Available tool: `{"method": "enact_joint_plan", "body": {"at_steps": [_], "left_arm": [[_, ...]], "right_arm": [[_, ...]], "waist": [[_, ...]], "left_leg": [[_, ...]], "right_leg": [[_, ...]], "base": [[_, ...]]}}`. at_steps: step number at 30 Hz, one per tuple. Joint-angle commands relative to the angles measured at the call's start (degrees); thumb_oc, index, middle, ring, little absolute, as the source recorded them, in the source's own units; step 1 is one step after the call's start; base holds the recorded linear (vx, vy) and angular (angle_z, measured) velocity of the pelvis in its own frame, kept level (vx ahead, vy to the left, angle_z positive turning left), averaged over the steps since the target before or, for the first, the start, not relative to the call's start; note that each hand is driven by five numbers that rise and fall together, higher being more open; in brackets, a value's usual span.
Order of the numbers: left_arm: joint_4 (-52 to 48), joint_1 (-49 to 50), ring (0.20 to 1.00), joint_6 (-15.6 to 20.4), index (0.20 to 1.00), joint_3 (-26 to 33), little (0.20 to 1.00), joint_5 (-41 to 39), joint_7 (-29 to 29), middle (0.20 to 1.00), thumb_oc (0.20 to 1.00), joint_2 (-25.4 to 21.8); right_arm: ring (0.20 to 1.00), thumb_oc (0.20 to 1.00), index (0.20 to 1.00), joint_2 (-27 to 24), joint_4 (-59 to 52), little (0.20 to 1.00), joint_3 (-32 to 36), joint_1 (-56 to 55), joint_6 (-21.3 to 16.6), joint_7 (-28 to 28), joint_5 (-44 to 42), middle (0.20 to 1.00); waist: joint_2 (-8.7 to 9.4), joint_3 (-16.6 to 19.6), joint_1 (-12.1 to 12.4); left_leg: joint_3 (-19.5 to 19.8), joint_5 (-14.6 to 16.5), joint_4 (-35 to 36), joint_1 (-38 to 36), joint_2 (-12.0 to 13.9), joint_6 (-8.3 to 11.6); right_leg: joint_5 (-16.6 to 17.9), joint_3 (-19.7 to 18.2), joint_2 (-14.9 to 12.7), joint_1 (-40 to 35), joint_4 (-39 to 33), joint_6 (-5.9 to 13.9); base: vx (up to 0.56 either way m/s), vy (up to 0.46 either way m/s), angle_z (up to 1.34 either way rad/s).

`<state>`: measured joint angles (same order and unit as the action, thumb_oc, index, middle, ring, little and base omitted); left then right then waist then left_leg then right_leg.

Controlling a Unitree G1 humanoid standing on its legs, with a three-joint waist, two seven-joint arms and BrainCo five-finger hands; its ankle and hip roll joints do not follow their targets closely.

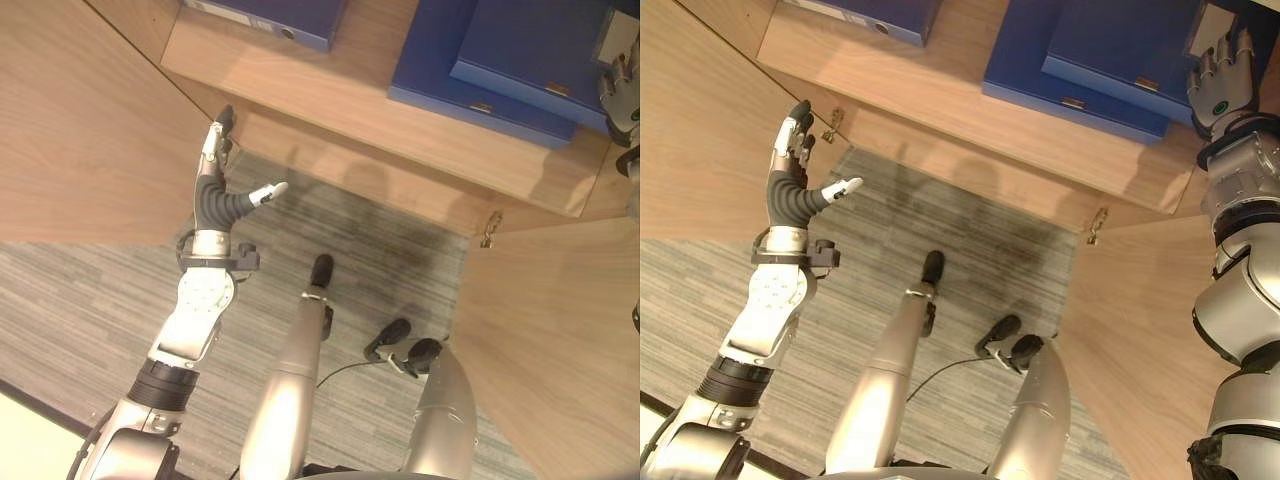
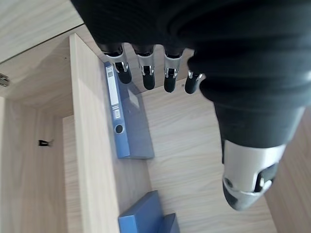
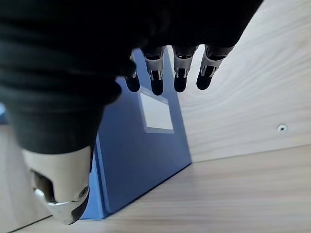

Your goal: Put the empty folder in the office cabinet

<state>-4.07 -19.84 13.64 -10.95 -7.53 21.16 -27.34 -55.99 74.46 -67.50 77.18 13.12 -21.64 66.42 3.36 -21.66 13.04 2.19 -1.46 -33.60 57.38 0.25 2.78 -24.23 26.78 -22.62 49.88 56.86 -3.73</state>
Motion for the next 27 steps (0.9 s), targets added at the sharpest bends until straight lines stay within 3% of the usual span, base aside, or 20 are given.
{"method": "enact_joint_plan", "body": {"at_steps": [1,4,9,13,14,17,18,19,27], "left_arm": [[-5.1,0.8,1.000,1.8,1.000,4.9,1.000,1.4,-0.3,1.000,1.000,0.4],[-5.2,0.9,1.000,1.6,1.000,5.1,1.000,1.6,-0.5,1.000,1.000,0.1],[-5.1,-0.3,1.000,1.1,1.000,6.0,1.000,3.0,0.4,1.000,1.000,0.3],[-5.3,-0.5,1.000,1.8,1.000,6.5,1.000,4.1,2.0,1.000,1.000,0.7],[-5.2,0.3,1.000,2.6,1.000,6.5,1.000,4.1,3.0,1.000,1.000,0.9],[-5.2,0.9,1.000,2.9,1.000,6.4,1.000,4.0,3.2,1.000,1.000,1.0],[-4.9,1.9,1.000,3.0,1.000,6.1,1.000,3.7,3.9,1.000,1.000,1.6],[-4.9,2.3,1.000,3.0,1.000,5.8,1.000,3.7,4.0,1.000,1.000,1.6],[-5.0,4.0,1.000,3.2,1.000,5.0,1.000,4.1,5.4,1.000,1.000,1.1]], "right_arm": [[1.000,1.000,1.000,-5.5,2.9,1.000,-4.3,6.6,3.6,0.6,-1.4,1.000],[1.000,1.000,1.000,-5.2,3.4,1.000,-3.6,6.4,3.7,0.8,-1.8,1.000],[1.000,1.000,1.000,-1.2,-1.3,1.000,5.7,2.6,4.2,-3.8,-8.1,1.000],[1.000,1.000,1.000,-0.6,-13.9,1.000,16.1,-2.8,5.3,-10.3,-10.9,1.000],[1.000,1.000,1.000,-1.0,-24.9,1.000,23.7,-7.4,5.1,-14.9,-11.9,1.000],[1.000,1.000,1.000,-1.3,-30.1,1.000,27.1,-10.0,5.1,-15.9,-11.5,1.000],[1.000,1.000,1.000,-0.2,-40.4,1.000,33.1,-14.6,3.9,-19.2,-11.1,1.000],[1.000,1.000,1.000,0.4,-43.1,1.000,35.2,-16.8,3.4,-19.8,-10.9,1.000],[1.000,1.000,1.000,3.7,-51.5,1.000,42.3,-24.5,1.0,-22.4,-12.2,1.000]], "waist": [[-1.00,-0.4,-0.2],[-1.05,-0.5,-0.3],[-1.93,-0.6,-1.6],[-2.78,-0.2,-2.7],[-3.17,0.0,-3.4],[-3.15,0.2,-3.7],[-3.60,0.3,-4.5],[-3.67,0.3,-4.6],[-3.55,0.6,-5.0]], "left_leg": [[0.3,11.3,-5.3,-2.3,3.2,1.32],[0.3,11.3,-5.3,-2.5,3.3,1.33],[-0.4,11.6,-5.5,-3.4,3.6,0.95],[-0.7,12.2,-6.0,-3.7,3.7,0.45],[-0.9,12.5,-6.1,-3.9,3.8,0.15],[-1.0,12.6,-6.3,-3.9,3.8,0.02],[-1.1,12.8,-6.6,-3.8,3.9,-0.19],[-1.1,12.8,-6.6,-3.8,4.0,-0.23],[-1.2,12.8,-6.9,-3.5,4.0,-0.41]], "right_leg": [[4.6,-6.5,1.7,-3.7,-7.8,6.09],[4.5,-6.5,1.8,-3.9,-7.8,6.01],[4.9,-6.9,2.1,-4.4,-8.1,6.18],[4.7,-7.6,2.2,-4.3,-8.0,6.14],[4.7,-7.9,2.2,-4.2,-7.7,6.11],[4.6,-8.1,2.2,-4.2,-7.6,6.06],[4.6,-8.5,2.1,-4.0,-7.4,6.01],[4.6,-8.7,2.1,-3.9,-7.4,6.02],[4.5,-9.2,1.9,-3.4,-6.8,5.92]], "base": [[0.00,0.000,0.00],[0.00,0.000,0.00],[0.00,0.008,-0.02],[0.02,0.007,-0.07],[0.03,0.017,-0.06],[0.02,0.012,-0.11],[0.02,0.008,-0.08],[0.02,0.008,-0.05],[0.00,0.000,-0.03]]}}
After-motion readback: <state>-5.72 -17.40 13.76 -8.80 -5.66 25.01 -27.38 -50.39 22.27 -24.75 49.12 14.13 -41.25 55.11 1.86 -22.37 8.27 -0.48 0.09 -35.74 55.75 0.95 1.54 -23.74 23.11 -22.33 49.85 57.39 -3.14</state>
